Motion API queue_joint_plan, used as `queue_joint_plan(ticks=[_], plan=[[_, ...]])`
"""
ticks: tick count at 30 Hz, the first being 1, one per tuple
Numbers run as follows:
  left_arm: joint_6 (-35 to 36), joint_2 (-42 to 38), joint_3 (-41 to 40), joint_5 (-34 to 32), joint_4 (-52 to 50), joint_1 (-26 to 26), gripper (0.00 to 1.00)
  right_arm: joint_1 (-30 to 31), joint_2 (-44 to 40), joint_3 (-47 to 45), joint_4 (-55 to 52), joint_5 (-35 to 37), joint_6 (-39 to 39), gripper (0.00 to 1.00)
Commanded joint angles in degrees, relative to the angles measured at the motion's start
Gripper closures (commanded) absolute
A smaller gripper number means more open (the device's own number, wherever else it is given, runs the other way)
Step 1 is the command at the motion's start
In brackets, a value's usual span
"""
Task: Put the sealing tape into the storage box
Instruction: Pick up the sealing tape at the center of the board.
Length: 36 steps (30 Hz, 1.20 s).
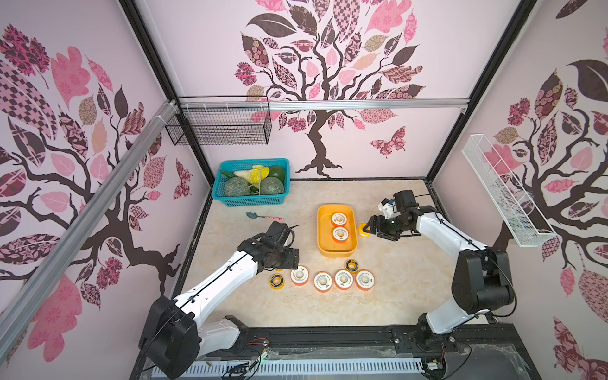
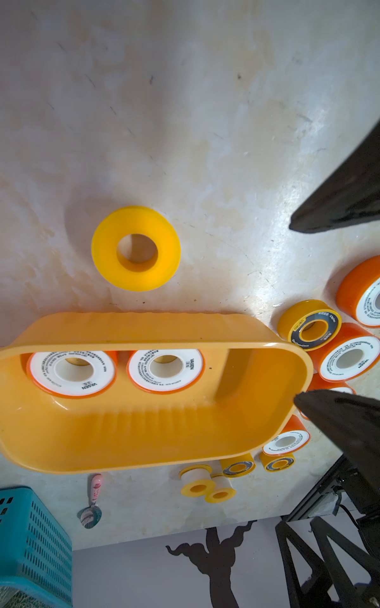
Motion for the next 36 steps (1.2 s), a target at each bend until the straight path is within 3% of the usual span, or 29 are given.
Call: queue_joint_plan(ticks=[1, 11, 36], plan=[[0.60, 0.61, -0.38, -0.37, 1.05, -0.60, 0.21, -0.38, 0.81, 0.08, 0.96, -1.77, 0.14, 0.20], [3.69, 6.86, 1.29, -3.12, 1.73, -7.58, 0.14, -0.34, 1.68, -0.03, 0.64, -2.11, -0.27, 0.20], [6.83, 18.10, 3.26, -3.64, 3.85, -9.82, 0.10, -0.29, 2.67, 0.89, -0.74, -2.26, -1.02, 0.19]])
